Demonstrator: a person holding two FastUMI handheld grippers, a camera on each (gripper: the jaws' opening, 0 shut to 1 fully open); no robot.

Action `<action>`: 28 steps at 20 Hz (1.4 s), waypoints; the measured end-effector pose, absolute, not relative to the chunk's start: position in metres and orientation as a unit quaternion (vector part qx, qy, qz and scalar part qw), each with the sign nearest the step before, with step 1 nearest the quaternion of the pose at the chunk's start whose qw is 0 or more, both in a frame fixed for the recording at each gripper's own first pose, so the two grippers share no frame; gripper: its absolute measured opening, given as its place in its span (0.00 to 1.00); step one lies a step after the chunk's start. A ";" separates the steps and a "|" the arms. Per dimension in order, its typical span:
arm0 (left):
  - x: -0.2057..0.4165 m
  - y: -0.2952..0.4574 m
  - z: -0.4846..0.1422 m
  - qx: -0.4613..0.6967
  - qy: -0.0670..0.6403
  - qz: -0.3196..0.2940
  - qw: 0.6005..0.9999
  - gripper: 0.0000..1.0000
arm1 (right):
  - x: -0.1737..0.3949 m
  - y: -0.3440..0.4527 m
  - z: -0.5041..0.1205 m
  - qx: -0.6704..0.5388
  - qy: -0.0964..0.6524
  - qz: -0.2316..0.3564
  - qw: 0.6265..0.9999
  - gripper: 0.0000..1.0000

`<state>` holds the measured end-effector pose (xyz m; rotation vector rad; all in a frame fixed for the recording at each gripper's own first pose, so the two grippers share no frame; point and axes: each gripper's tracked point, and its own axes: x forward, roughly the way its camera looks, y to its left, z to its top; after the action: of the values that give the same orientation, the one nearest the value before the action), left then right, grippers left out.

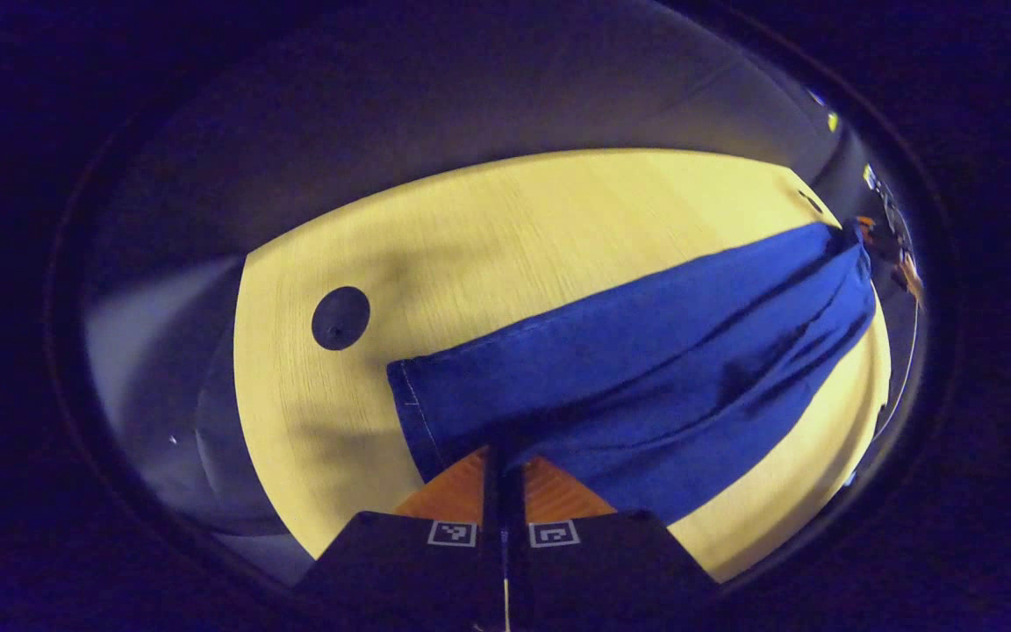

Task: Grasp the waist and the cuffs of the jeans and fold them to make the two legs overlap; first hold the waist and fold one-third of the jeans toward the cuffs, then hold the cuffs and fold the remaining one-third in the same direction to finish folding.

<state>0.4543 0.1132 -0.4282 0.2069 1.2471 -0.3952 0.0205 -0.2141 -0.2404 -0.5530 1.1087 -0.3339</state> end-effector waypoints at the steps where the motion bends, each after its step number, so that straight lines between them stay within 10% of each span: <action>1: 0.458 0.114 -0.425 0.066 0.575 -0.157 0.800 0.08 | 0.021 -0.209 -0.234 -0.253 0.518 -0.163 0.801 0.06; 3: 0.461 0.108 -0.418 0.007 0.556 -0.153 0.817 0.21 | 0.030 -0.214 -0.241 -0.235 0.511 -0.169 0.809 0.21; 7: 0.478 0.130 -0.380 -0.003 0.492 -0.103 0.864 0.96 | 0.033 -0.212 -0.200 -0.197 0.480 -0.180 0.836 0.58; 9: 0.484 0.131 -0.358 -0.027 0.453 -0.097 0.886 0.95 | 0.032 -0.220 -0.169 -0.189 0.456 -0.186 0.850 0.99; 15: 0.457 0.124 -0.251 -0.074 0.339 -0.116 0.931 0.96 | -0.017 -0.224 -0.114 -0.043 0.432 -0.245 0.867 0.97; 24: 0.329 0.018 -0.200 -0.017 0.293 -0.216 0.931 0.95 | -0.102 -0.241 -0.228 0.324 0.439 -0.428 0.721 0.99; 28: 0.307 -0.022 -0.211 -0.048 0.315 -0.223 0.921 0.95 | -0.094 -0.265 -0.241 0.329 0.414 -0.445 0.722 0.99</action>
<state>0.3073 -0.0220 -0.2106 -0.0978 0.6464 -0.4579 -0.0937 -0.2649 -0.2407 0.7261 0.9147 -0.9837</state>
